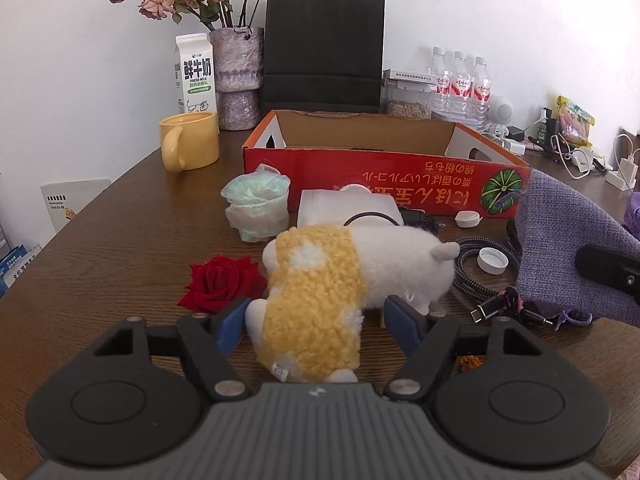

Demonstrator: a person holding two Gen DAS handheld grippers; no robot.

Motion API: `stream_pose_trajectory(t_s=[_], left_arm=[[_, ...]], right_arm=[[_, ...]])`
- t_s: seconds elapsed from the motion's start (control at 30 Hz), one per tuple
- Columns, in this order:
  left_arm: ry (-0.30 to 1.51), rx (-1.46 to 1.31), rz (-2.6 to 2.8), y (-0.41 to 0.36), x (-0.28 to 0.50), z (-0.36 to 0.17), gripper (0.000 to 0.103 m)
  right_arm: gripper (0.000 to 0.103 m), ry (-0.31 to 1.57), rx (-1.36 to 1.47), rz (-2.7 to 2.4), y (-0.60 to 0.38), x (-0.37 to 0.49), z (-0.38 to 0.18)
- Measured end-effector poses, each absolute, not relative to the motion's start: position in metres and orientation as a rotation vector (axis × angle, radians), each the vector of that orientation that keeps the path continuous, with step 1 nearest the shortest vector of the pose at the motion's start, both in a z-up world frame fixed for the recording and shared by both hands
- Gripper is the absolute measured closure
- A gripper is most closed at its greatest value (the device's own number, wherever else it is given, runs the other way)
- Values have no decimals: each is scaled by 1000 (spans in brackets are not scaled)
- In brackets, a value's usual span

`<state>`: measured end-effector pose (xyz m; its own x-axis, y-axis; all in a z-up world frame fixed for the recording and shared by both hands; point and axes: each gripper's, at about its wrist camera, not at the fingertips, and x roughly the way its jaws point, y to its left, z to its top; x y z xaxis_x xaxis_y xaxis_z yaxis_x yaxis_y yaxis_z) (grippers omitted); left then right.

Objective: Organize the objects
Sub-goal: 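Grasp the purple pouch with the right tool while the left tool grasps the plush toy, then carry pouch and plush toy into the cardboard box and open both tools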

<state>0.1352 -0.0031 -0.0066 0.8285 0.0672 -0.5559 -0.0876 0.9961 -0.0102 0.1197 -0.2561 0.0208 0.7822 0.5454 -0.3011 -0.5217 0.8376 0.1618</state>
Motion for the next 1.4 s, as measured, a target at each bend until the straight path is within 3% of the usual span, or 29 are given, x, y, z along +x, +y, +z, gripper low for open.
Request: stream_pose_trajectory(t_s=[0.17,0.4,0.9,1.4], left_arm=[[611,-38,95,-1,141,-14,43],[565,-67,82,0,131,-13,51],[408,-72,84,-2,118,21,53],[268,-96,112,-12,179,73,53]], right_arm=[[100,350,78,574,-257,120,19],[100,353,84,576,-257,122,18],[100,314,87,575,-254,133,27],[100,196,83,545,-232,201,66]])
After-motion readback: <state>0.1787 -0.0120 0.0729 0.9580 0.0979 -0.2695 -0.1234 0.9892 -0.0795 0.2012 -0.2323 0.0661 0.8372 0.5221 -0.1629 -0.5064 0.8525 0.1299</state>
